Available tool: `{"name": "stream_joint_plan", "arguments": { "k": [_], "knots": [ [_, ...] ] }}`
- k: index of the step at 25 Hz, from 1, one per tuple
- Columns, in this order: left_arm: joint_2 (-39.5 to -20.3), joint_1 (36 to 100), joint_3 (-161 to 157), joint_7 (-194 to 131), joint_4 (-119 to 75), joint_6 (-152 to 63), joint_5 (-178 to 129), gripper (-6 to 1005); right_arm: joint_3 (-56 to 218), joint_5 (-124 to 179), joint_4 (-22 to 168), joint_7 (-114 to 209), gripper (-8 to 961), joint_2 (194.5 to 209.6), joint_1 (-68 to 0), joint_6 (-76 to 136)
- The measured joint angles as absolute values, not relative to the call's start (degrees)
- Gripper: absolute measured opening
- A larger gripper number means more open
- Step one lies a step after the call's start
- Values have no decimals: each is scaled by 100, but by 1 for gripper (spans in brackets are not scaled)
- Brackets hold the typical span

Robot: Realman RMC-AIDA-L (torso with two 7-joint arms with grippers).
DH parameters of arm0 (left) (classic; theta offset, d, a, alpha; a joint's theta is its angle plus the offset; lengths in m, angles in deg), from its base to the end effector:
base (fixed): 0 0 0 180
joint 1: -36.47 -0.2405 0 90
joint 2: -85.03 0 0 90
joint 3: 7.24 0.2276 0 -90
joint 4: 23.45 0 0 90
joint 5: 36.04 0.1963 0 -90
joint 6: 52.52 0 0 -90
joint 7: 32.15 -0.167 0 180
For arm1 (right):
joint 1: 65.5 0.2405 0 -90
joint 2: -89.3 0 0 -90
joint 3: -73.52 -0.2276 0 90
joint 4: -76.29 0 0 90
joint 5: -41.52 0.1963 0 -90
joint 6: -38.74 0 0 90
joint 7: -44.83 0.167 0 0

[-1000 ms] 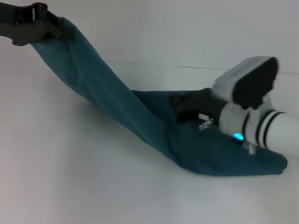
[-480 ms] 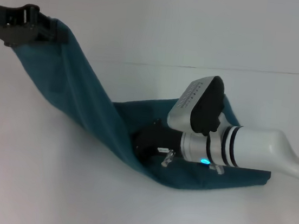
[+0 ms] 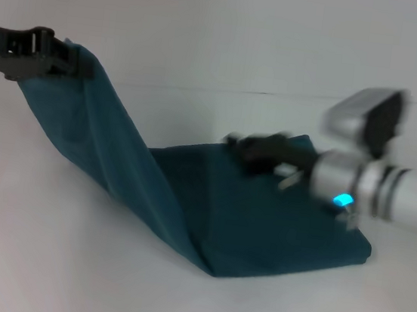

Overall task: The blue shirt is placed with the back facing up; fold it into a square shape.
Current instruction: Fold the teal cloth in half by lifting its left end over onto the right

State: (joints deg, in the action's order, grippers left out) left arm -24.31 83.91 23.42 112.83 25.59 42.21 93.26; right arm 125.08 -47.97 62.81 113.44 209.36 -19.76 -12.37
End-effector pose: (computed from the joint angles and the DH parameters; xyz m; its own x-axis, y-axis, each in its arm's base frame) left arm -0.1635 0.3937 0.0930 0.3237 0.8392 0.4369 0.9202 -0.3866 0.0608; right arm 0.1962 0.3972 -0.0698 0.7459 -0.3753 -0.5503 -0.6196 -0.6941 -0.3664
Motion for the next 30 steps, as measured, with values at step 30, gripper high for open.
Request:
{"name": "stream_joint_plan", "arguments": {
  "k": [30],
  "knots": [
    [-3951,9845,5969,11068,2109,1808,8794,130,10533,-4691,4266,13125,4,20206,-4716,-2341]
  ]
}}
